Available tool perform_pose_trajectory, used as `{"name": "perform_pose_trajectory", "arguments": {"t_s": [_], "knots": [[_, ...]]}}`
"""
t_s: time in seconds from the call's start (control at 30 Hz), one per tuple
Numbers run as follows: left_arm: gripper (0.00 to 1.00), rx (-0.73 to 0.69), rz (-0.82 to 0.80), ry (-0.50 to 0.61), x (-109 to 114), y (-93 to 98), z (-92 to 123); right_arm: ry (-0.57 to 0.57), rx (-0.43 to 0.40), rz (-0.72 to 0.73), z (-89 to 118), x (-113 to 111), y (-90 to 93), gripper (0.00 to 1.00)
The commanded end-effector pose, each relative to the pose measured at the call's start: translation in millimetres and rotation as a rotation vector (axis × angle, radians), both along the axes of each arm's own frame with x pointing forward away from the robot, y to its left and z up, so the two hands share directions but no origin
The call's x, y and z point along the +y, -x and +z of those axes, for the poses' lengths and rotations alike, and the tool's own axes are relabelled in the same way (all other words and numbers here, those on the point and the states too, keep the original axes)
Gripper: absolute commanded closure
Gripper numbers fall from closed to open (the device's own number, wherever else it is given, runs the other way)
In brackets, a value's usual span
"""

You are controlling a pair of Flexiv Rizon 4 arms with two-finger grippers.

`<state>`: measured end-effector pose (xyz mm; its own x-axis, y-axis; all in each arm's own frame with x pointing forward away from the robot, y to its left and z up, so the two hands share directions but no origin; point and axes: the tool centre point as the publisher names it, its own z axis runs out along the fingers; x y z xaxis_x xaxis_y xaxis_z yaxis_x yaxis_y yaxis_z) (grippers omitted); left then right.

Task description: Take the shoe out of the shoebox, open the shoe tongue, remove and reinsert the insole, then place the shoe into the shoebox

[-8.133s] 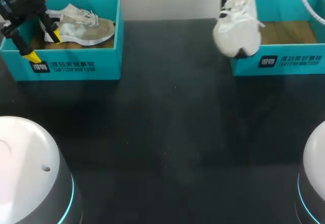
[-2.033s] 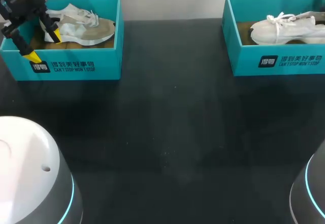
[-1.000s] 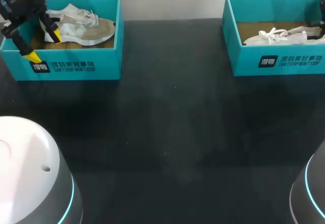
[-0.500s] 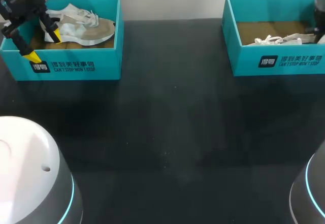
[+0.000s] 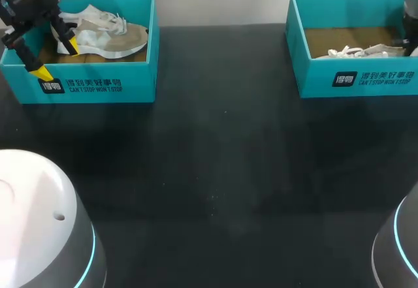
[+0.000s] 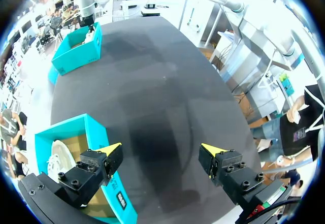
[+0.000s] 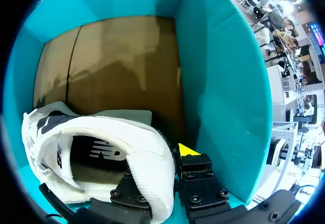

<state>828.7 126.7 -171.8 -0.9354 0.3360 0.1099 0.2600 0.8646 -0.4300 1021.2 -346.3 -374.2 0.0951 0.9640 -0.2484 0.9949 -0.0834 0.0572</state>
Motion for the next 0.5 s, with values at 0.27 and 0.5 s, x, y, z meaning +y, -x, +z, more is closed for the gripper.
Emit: {"name": "perform_pose_trajectory", "arguments": {"t_s": [0.27, 0.5], "knots": [[0.00, 0.001, -0.002, -0.002, 0.7, -0.6, 0.2, -0.021, 0.011, -0.011, -1.8, -7.2, -4.9, 0.64], [0.00, 0.001, -0.002, -0.002, 0.7, -0.6, 0.2, -0.049, 0.000, -0.014, 5.0, -5.4, -3.1, 0.08]]}}
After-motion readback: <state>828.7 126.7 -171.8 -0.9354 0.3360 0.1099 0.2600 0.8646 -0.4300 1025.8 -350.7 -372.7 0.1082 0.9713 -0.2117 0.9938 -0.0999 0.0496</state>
